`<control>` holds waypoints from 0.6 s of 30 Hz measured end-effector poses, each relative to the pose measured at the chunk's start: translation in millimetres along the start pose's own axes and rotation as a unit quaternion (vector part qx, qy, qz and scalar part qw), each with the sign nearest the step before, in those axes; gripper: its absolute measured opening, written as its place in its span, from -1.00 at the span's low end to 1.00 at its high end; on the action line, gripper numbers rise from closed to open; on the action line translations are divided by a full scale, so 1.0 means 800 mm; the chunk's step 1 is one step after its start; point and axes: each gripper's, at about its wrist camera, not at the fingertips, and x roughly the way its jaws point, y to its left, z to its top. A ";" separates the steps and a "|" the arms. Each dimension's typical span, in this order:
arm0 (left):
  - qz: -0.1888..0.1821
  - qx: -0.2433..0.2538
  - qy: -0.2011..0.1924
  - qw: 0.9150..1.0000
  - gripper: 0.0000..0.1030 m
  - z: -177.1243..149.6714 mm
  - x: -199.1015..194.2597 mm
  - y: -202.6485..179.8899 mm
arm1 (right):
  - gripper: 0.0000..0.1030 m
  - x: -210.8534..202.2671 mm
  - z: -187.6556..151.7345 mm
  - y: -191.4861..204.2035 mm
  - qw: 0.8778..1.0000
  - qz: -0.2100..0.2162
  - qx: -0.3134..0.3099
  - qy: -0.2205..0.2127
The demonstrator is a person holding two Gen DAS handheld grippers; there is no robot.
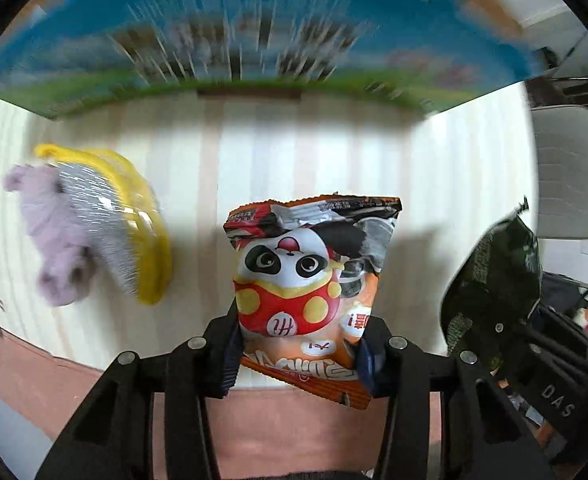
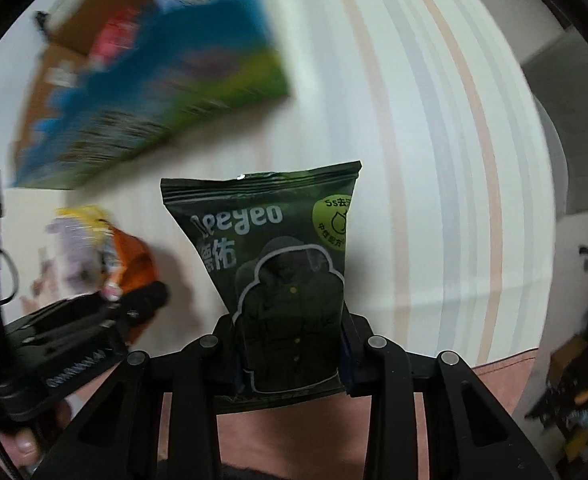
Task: Organize soft objects
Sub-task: 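Carry both bags into the box and open both grippers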
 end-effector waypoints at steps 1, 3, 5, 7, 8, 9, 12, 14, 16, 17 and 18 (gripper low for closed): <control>-0.006 0.004 -0.011 1.000 -0.17 -0.001 -0.019 -0.001 | -0.30 -0.020 0.002 0.009 1.000 0.008 -0.009 -0.012; -0.020 0.011 -0.041 0.999 -0.17 0.003 -0.065 -0.005 | -0.30 -0.059 0.014 0.024 0.999 0.021 -0.021 -0.034; -0.027 0.022 -0.072 0.997 -0.17 0.018 -0.111 -0.012 | -0.30 -0.103 0.036 0.043 0.997 0.026 -0.035 -0.060; -0.022 0.033 -0.096 0.995 -0.17 0.040 -0.150 -0.009 | -0.30 -0.138 0.066 0.063 0.995 0.026 -0.046 -0.083; -0.013 0.036 -0.108 0.993 -0.17 0.054 -0.167 -0.008 | -0.30 -0.147 0.078 0.071 0.995 0.020 -0.048 -0.089; -0.005 0.039 -0.115 0.993 -0.17 0.066 -0.185 0.016 | -0.30 -0.154 0.094 0.077 0.994 0.014 -0.050 -0.095; 0.032 0.037 -0.127 0.991 -0.17 0.118 -0.202 0.027 | -0.30 -0.155 0.144 0.098 0.995 0.002 -0.046 -0.088; 0.051 0.026 -0.119 0.991 -0.17 0.158 -0.200 0.047 | -0.30 -0.138 0.179 0.110 0.996 -0.014 -0.042 -0.072; 0.052 0.014 -0.103 0.993 -0.17 0.184 -0.187 0.060 | -0.30 -0.122 0.203 0.120 0.997 -0.026 -0.040 -0.057; 0.052 0.010 -0.092 0.994 -0.17 0.199 -0.179 0.062 | -0.30 -0.115 0.211 0.117 0.998 -0.033 -0.040 -0.046; 0.054 0.004 -0.084 0.995 -0.17 0.213 -0.170 0.065 | -0.30 -0.102 0.222 0.124 0.998 -0.036 -0.037 -0.039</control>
